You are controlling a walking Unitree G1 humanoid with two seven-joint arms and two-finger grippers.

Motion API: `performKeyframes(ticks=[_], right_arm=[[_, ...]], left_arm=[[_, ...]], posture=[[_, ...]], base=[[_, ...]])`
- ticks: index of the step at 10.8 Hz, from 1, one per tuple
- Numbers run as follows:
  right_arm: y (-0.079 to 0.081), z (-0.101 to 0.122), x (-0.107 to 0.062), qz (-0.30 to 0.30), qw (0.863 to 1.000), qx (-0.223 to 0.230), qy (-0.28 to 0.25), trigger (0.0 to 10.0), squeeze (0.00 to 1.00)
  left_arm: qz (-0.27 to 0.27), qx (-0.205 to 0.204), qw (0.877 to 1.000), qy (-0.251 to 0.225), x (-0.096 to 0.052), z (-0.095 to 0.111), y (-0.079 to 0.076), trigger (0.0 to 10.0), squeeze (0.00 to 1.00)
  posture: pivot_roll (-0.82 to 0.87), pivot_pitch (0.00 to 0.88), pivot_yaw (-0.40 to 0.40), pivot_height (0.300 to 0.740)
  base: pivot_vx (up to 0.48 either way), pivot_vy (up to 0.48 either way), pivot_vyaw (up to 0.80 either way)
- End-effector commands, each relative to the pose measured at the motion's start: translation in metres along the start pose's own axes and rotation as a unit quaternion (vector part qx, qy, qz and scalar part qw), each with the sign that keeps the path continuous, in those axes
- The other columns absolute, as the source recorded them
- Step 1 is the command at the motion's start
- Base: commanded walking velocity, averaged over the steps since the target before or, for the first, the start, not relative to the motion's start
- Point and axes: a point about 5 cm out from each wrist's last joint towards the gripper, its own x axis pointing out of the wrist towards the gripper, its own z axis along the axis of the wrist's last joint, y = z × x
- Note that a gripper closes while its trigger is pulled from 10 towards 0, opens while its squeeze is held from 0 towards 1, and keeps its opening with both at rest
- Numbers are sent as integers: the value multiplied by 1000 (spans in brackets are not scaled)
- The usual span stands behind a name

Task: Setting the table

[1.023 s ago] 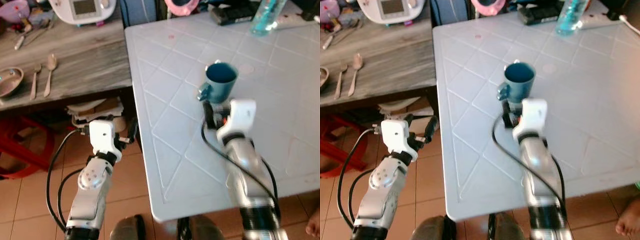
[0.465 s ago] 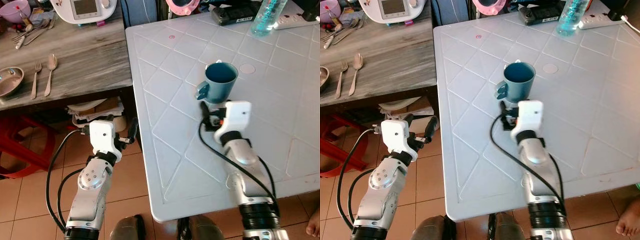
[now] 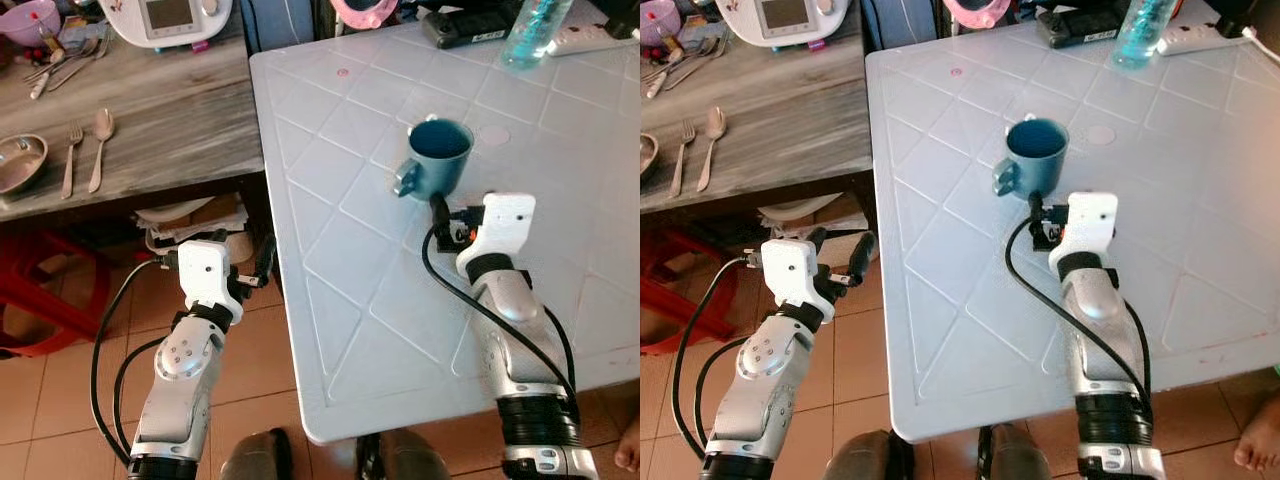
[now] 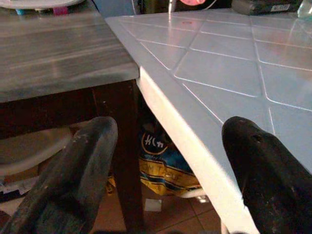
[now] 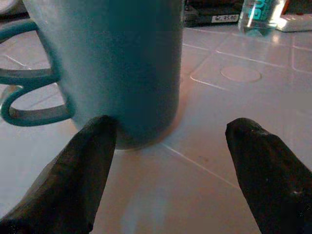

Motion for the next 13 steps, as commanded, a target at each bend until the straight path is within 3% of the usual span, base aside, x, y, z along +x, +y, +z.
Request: performKeyframes(ticks=[1, 6, 7, 9, 11, 13], right_arm=[[-3, 1, 1, -7, 1000, 0, -3, 10000, 0], [-37, -4, -11, -88, 996, -27, 6, 10000, 0], [-37, -5, -12, -87, 996, -28, 7, 10000, 0], [-12, -9, -14, -48, 999, -8, 13, 10000, 0], [29, -17, -22, 18, 999, 25, 29, 10000, 0], [52, -17, -24, 60, 997, 37, 37, 10000, 0]], left_arm=[[6, 5, 1000, 4, -4, 1, 6, 10000, 0], [5, 11, 1000, 4, -4, 3, 9, 10000, 0], [5, 11, 1000, 4, -4, 3, 10, 10000, 0], [5, 14, 1000, 5, -4, 4, 11, 10000, 0], [5, 12, 1000, 8, -7, 2, 10, 10000, 0], [5, 11, 1000, 8, -7, 2, 9, 10000, 0]], posture=[[-12, 192, 85, 740], [-3, 194, 95, 740], [-4, 195, 97, 740], [2, 193, 96, 740], [3, 196, 91, 740], [4, 199, 88, 740]], base=[[0, 0, 0], [0, 0, 0], [0, 0, 0], [0, 0, 0], [0, 0, 0], [0, 0, 0]])
